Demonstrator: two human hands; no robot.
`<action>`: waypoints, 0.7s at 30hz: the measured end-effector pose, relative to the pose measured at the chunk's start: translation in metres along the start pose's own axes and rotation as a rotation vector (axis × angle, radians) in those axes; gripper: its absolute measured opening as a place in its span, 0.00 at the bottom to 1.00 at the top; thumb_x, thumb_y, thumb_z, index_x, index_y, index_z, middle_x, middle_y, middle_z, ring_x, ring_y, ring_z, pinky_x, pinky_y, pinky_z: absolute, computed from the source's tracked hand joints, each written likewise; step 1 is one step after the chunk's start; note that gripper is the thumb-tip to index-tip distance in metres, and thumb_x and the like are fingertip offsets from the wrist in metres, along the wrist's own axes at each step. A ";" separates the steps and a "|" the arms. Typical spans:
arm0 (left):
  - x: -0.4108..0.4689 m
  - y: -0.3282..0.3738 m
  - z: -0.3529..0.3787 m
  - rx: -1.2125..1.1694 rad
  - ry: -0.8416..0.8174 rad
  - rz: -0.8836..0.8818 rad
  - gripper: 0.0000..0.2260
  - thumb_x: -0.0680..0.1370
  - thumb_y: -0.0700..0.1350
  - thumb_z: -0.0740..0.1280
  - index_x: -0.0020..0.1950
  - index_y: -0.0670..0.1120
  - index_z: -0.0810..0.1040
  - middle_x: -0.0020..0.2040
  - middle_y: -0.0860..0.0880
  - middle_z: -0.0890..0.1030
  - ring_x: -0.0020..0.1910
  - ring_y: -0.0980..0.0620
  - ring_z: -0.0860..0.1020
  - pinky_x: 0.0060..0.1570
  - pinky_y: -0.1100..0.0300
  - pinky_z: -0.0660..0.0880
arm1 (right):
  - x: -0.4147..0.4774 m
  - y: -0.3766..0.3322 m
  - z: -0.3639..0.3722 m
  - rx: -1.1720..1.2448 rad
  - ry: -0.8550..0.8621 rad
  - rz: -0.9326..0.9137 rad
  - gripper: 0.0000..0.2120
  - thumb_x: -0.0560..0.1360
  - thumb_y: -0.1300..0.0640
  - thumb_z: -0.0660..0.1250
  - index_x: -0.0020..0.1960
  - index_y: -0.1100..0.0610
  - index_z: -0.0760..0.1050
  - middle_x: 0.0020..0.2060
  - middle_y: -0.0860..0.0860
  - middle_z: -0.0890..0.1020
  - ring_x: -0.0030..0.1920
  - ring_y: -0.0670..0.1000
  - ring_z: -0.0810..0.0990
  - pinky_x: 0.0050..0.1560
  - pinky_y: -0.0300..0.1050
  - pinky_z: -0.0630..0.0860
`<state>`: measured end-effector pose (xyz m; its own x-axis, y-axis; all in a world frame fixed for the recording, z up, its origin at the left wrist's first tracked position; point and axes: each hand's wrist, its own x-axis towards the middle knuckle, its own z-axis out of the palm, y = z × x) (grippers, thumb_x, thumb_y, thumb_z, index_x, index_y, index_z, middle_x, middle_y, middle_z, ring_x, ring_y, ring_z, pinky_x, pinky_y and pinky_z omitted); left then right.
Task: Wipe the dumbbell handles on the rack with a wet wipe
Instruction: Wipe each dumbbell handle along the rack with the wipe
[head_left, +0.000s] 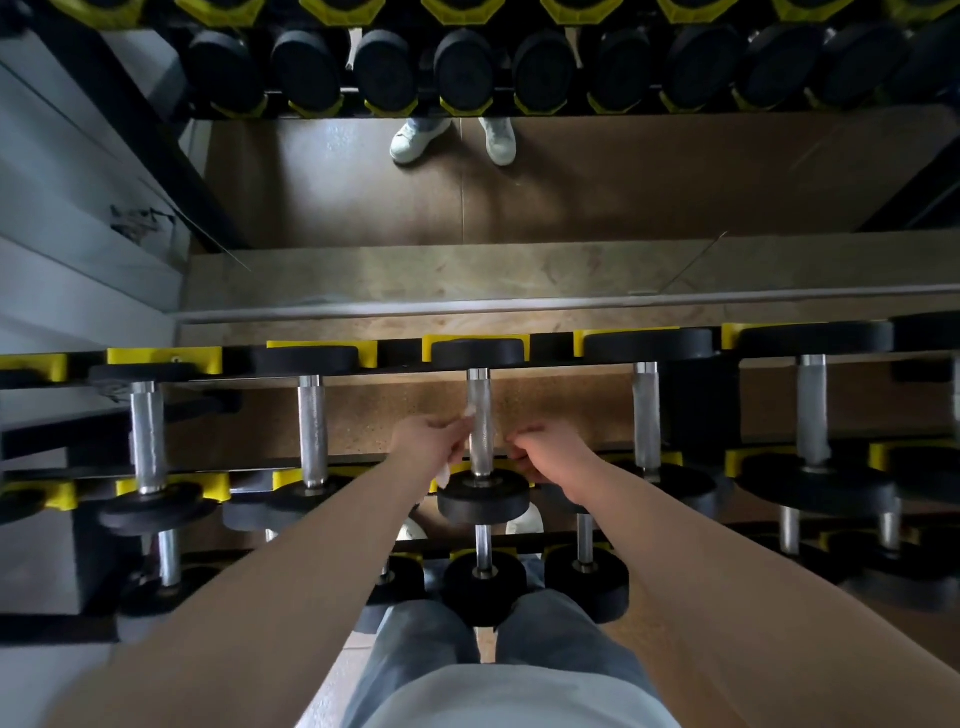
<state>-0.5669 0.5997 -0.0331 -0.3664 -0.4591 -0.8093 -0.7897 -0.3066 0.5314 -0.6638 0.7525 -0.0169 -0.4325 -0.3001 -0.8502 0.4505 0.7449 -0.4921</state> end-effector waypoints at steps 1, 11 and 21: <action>-0.005 -0.003 -0.002 0.096 -0.052 -0.026 0.12 0.76 0.48 0.77 0.44 0.39 0.86 0.28 0.47 0.79 0.26 0.53 0.73 0.36 0.60 0.72 | 0.000 0.002 0.000 0.010 0.000 0.009 0.09 0.84 0.60 0.62 0.49 0.50 0.77 0.45 0.52 0.82 0.44 0.49 0.80 0.45 0.42 0.77; 0.005 0.036 -0.006 0.006 -0.049 0.112 0.09 0.75 0.46 0.77 0.50 0.42 0.84 0.35 0.46 0.83 0.27 0.55 0.73 0.30 0.62 0.72 | 0.000 -0.002 -0.004 -0.031 -0.029 -0.009 0.07 0.84 0.57 0.63 0.50 0.50 0.77 0.46 0.52 0.82 0.45 0.50 0.81 0.47 0.44 0.78; -0.012 0.006 -0.004 0.762 -0.163 0.160 0.11 0.75 0.57 0.76 0.45 0.50 0.87 0.38 0.52 0.83 0.37 0.54 0.79 0.33 0.63 0.70 | -0.001 0.007 -0.006 -0.099 -0.036 0.000 0.06 0.84 0.57 0.62 0.52 0.48 0.76 0.49 0.53 0.82 0.47 0.50 0.80 0.44 0.42 0.76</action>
<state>-0.5653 0.6002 -0.0197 -0.5249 -0.3031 -0.7954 -0.8190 0.4345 0.3749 -0.6648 0.7613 -0.0178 -0.4031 -0.3203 -0.8573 0.3701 0.7997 -0.4728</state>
